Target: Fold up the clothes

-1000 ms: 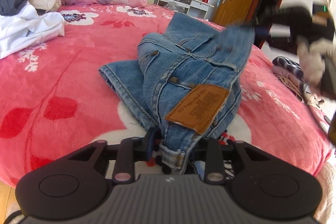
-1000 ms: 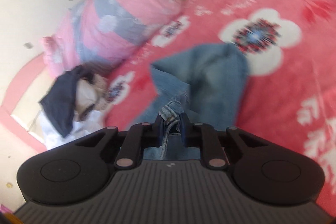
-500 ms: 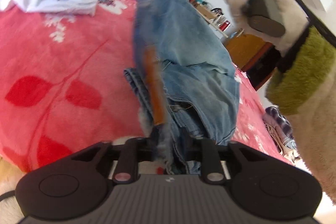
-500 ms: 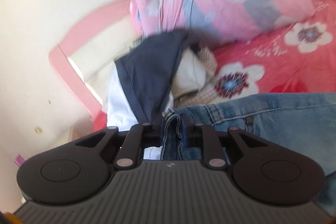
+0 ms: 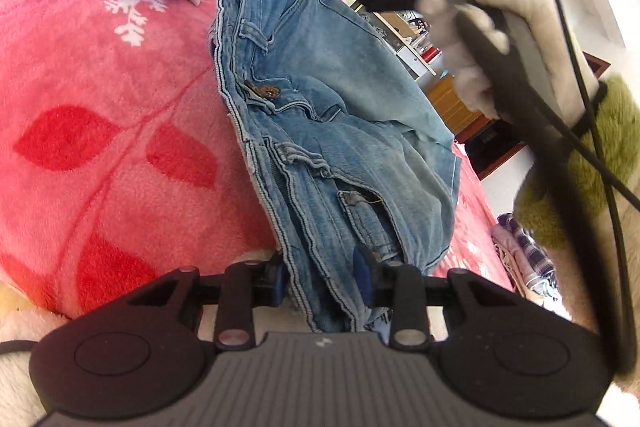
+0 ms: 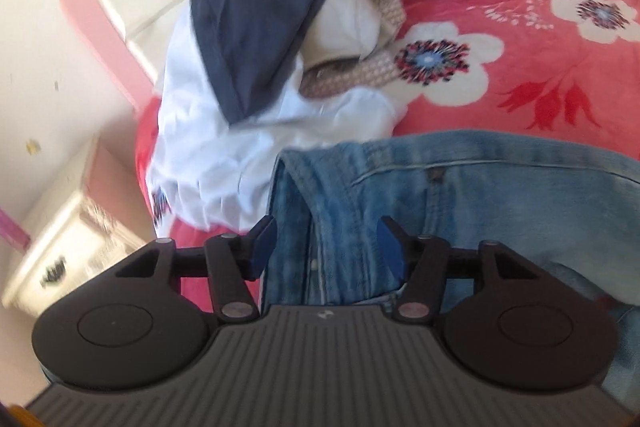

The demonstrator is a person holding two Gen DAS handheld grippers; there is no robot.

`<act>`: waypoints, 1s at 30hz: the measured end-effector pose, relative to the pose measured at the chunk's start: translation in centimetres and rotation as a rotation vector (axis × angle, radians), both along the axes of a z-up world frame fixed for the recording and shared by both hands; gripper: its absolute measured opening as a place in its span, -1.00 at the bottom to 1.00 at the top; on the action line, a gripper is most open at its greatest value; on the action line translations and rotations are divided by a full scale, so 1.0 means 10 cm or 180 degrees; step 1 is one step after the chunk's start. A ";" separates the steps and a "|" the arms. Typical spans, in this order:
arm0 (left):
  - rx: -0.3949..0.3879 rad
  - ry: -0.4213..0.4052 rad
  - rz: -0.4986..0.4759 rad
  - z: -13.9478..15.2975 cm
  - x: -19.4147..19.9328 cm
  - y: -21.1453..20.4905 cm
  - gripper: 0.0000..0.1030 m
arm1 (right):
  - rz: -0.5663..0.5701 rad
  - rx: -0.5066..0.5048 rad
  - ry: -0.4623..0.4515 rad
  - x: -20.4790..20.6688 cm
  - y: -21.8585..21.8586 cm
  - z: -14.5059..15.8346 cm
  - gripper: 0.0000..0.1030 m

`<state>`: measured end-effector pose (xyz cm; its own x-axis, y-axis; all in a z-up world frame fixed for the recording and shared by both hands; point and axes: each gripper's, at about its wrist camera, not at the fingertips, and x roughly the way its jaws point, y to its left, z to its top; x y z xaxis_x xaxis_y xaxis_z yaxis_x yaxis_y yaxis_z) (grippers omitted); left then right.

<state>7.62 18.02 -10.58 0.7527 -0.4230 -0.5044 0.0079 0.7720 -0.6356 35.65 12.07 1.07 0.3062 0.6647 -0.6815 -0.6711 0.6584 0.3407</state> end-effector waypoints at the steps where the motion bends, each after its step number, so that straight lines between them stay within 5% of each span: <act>1: 0.0025 -0.0008 0.0006 0.00 -0.01 -0.01 -0.33 | 0.0065 -0.0150 -0.0056 -0.04 0.13 -0.03 0.21; 10: 0.0125 -0.0037 0.0083 -0.01 -0.01 -0.08 -0.34 | 0.0106 -0.1427 -0.0539 -0.13 0.98 -0.46 0.35; 12: 0.0152 -0.0045 0.0122 0.01 -0.05 -0.10 -0.37 | 0.0060 -0.1517 -0.0626 -0.09 0.98 -0.55 0.26; 14: 0.0188 -0.0074 0.0136 0.00 -0.08 -0.12 -0.44 | -0.0023 -0.1509 -0.0665 -0.02 0.92 -0.61 -0.31; 17: 0.0247 -0.0125 0.0141 0.00 -0.13 -0.14 -0.49 | -0.0298 -0.1060 -0.0539 0.07 0.62 -0.51 -0.81; 23: 0.0693 -0.0250 0.0129 0.09 -0.21 -0.33 -0.36 | -0.0826 0.0187 -0.0322 0.02 -0.40 0.00 -0.84; 27: 0.1100 -0.0371 0.0120 0.13 -0.28 -0.57 -0.29 | -0.1026 0.0652 -0.0389 -0.14 -1.03 0.28 -0.84; 30: 0.1265 -0.0470 0.0108 0.21 -0.33 -0.71 -0.68 | -0.1163 0.0839 -0.0498 -0.28 -1.43 0.42 -0.85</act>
<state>4.28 10.93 -8.51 0.8393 -0.1910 -0.5090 0.0468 0.9581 -0.2824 32.81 -2.22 5.27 0.6375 0.6385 -0.4312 -0.4683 0.7655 0.4413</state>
